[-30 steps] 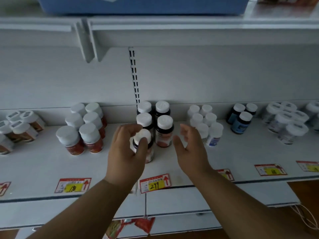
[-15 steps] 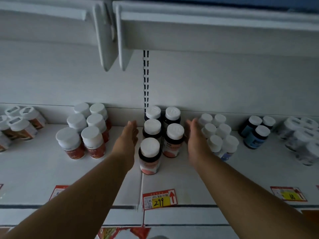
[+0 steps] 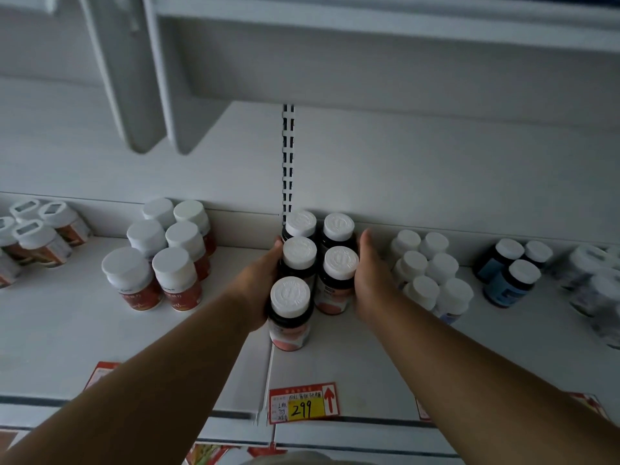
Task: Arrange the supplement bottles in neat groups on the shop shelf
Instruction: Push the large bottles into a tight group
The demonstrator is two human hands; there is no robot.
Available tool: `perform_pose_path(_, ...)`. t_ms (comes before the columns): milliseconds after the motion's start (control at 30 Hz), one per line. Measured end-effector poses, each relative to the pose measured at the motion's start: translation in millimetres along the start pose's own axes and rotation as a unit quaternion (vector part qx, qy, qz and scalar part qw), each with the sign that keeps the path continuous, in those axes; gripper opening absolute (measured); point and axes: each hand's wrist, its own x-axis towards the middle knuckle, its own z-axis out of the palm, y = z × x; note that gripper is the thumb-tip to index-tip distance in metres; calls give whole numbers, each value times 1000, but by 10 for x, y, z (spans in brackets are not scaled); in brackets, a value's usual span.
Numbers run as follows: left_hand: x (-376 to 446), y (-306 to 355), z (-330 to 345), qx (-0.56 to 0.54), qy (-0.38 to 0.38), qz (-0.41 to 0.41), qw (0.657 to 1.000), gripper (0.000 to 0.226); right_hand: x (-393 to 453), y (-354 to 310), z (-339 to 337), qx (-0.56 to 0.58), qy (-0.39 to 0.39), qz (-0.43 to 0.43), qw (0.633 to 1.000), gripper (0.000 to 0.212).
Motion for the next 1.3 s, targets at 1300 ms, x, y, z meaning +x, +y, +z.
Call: perform_pose_path(1300,-545,-453,-444,438,7,178,881,72,-581,746,-56,-294,122,-234,919,21)
